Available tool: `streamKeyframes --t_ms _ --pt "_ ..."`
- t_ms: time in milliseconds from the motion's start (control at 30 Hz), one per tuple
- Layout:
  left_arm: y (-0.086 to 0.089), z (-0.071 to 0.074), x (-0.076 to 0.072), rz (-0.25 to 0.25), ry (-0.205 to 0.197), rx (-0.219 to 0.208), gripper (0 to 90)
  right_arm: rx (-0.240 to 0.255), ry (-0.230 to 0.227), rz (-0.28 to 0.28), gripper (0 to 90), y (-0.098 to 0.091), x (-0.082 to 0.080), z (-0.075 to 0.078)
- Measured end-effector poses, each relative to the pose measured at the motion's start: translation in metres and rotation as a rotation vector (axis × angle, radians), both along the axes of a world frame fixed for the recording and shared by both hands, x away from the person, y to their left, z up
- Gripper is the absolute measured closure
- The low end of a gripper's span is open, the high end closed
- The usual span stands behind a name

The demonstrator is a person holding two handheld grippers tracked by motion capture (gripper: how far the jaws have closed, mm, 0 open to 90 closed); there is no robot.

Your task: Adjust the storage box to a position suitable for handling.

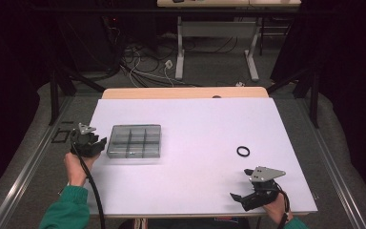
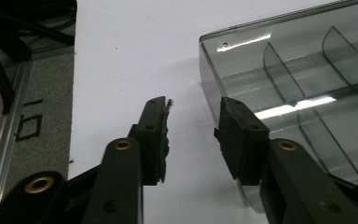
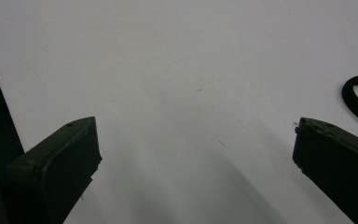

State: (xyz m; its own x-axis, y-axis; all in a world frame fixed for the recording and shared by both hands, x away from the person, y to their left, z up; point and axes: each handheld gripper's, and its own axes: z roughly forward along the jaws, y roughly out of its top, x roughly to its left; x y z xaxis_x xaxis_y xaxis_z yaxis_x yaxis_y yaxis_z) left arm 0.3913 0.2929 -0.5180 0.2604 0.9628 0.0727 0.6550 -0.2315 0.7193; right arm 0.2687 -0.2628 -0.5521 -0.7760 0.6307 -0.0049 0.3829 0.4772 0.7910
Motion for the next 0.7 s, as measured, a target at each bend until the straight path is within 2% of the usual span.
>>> streamKeyframes --t_ms 133,233,267,300,700 --pt "0.000 -0.005 0.009 0.012 0.005 -0.002 74.2 0.001 0.005 -0.002 0.1 0.000 0.001 0.000" --pt "0.002 -0.008 0.014 0.016 0.007 -0.009 83.9 0.016 -0.011 0.002 0.1 0.000 0.001 -0.001" --pt "0.002 -0.009 0.015 0.018 0.002 -0.018 83.9 0.000 0.006 0.003 0.1 0.000 0.001 0.000" --pt "0.002 -0.010 0.016 0.017 0.002 -0.016 89.0 -0.002 0.007 0.001 0.1 0.000 0.001 0.000" --pt "0.002 -0.025 0.032 -0.014 0.040 -0.006 90.0 0.000 0.003 0.001 0.1 0.000 0.001 -0.001"
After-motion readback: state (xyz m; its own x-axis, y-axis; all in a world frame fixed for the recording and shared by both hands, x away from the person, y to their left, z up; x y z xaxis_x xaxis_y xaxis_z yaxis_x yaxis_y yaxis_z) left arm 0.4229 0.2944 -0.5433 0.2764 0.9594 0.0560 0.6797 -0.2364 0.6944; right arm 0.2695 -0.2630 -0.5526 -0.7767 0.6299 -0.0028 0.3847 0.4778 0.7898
